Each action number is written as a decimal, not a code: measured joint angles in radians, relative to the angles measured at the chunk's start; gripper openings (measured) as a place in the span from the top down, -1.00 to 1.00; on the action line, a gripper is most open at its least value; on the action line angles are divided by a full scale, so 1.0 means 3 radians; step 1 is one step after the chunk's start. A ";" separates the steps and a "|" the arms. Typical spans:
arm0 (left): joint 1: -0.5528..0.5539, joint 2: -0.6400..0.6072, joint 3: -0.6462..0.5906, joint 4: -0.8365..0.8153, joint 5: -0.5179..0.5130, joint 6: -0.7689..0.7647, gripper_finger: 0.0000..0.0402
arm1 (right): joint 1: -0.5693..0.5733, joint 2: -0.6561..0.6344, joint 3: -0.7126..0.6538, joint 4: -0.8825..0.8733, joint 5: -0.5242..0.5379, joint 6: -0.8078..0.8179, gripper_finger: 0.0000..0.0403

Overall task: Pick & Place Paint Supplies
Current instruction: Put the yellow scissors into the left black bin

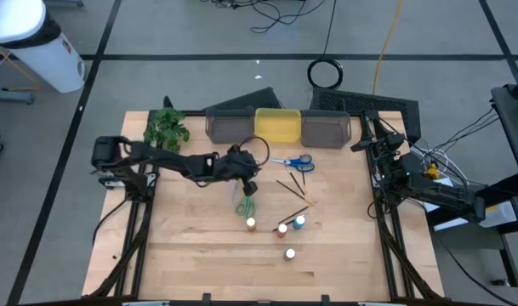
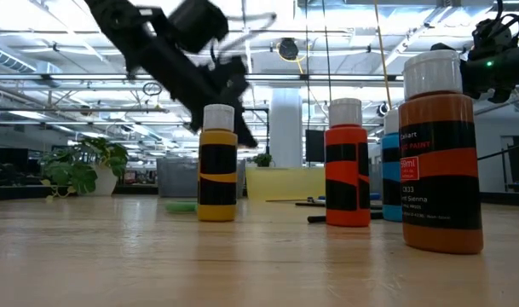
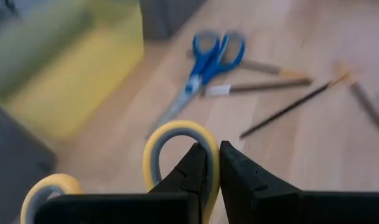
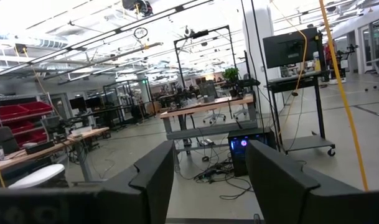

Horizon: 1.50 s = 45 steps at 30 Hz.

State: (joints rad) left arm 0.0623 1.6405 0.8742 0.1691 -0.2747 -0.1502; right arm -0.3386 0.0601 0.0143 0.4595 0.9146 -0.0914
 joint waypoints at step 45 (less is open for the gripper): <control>-0.0596 -0.0493 0.0004 0.2217 0.2873 0.1531 0.85 | -0.0001 -0.0001 0.0000 0.0319 -0.0010 0.0086 0.07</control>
State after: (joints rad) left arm -0.1164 1.4926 0.8753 0.8341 0.5873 0.3090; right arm -0.3389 0.0599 0.0143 0.5553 0.9116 -0.0655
